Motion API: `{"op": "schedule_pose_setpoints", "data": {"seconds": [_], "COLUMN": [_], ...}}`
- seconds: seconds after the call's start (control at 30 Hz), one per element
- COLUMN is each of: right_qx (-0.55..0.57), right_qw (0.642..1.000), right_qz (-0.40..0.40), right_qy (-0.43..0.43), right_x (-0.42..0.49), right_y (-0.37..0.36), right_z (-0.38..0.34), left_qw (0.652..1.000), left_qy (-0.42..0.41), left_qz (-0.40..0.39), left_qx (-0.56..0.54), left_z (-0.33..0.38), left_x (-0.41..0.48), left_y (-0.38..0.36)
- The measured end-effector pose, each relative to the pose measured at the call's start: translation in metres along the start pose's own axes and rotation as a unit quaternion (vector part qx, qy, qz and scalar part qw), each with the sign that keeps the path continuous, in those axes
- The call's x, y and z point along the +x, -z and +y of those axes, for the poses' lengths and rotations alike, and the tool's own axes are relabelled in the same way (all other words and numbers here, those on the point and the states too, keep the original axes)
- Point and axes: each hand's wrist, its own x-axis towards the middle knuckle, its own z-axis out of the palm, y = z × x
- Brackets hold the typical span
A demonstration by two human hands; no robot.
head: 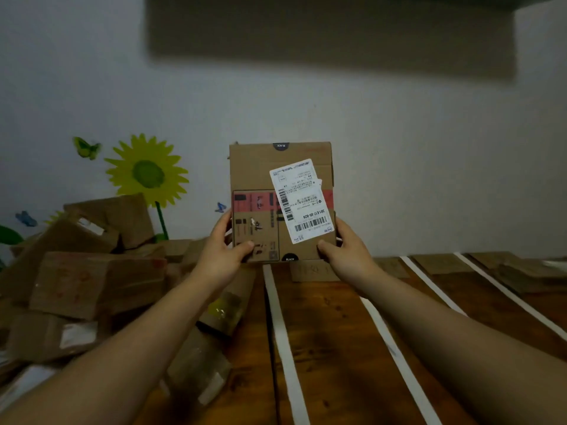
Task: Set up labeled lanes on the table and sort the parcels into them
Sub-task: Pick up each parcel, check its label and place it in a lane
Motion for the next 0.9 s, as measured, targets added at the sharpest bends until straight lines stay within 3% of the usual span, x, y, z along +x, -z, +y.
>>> {"op": "schedule_pose_setpoints", "data": {"seconds": [0.2,0.6,0.9], "right_qx": [-0.016,-0.036,-0.069], "right_qw": [0.999,0.987,0.978], "right_qz": [0.045,0.145,0.183], "right_qy": [-0.005,-0.055,-0.071], "right_x": [-0.023,-0.071,-0.043], "right_y": [0.085,0.344,0.435], "right_z": [0.03,0.117,0.171], "left_qw": [0.999,0.993,0.978], "left_qy": [0.005,-0.007,0.023], "left_qz": [-0.052,-0.113,-0.205], "left_qx": [0.01,0.012,0.032], "left_z": [0.013,0.045,0.027], "left_x": [-0.022,-0.071,-0.028], "left_y": [-0.089,-0.363,-0.477]}}
